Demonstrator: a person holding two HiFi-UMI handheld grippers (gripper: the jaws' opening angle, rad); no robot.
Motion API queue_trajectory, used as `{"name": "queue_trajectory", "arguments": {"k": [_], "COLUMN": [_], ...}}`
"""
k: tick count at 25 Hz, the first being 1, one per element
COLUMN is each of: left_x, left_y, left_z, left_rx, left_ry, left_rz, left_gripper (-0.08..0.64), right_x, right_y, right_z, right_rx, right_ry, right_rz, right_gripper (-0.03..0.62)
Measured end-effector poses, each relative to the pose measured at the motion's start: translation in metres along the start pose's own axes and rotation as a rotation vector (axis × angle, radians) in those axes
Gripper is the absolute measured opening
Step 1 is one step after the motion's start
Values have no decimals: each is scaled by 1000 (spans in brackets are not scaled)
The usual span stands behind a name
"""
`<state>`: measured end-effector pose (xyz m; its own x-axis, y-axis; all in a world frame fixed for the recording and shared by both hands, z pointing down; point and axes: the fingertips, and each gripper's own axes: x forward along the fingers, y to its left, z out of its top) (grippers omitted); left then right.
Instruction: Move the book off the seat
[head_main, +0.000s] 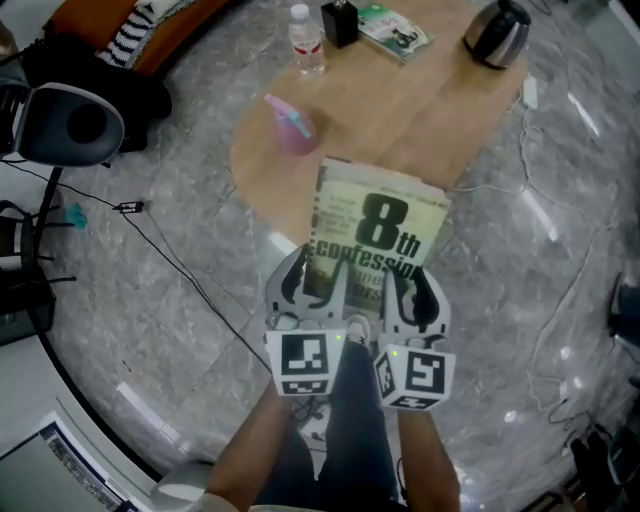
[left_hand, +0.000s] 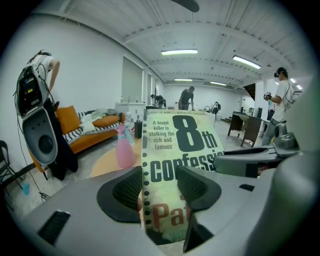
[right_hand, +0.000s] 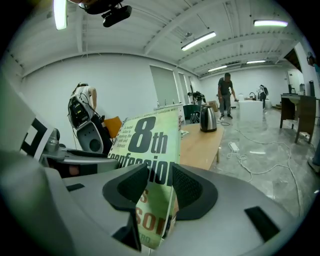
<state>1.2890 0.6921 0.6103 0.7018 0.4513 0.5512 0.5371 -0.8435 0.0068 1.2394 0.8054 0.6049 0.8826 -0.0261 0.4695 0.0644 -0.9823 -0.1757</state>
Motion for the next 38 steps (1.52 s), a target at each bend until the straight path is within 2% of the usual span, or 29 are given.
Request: {"name": "queue_trajectory", "arguments": {"k": [10,20,23,25,26,30,38], "left_x": [60,102,107,111,112,111,105], "left_y": [5,13,-3,-13,-14,-8,13], "left_z": [-62,-79,-78,-80,-80,-79,-77], "left_rx": [-53,-42,17,87,95,5,-38], "left_ry": [68,86,88,93,92,73,53], "left_rz": [15,20,-23,-18,-12,-4,34], "left_gripper": [227,227,212,212,212,207,207], "right_x": [58,105,114,121,123,125,119], "right_y": [-20,-33,-23,-13,-11,-16,-25], "right_z": [-61,-81,-85,-89,-91,-96,-91], "right_rx": [-24,28,17,12,12,-57,-62], "right_ry": [94,147,175,197,208,219,183], "right_rz": [29,62,99,122,123,91,66], "right_gripper": [164,164,166,166,166,166,164]}}
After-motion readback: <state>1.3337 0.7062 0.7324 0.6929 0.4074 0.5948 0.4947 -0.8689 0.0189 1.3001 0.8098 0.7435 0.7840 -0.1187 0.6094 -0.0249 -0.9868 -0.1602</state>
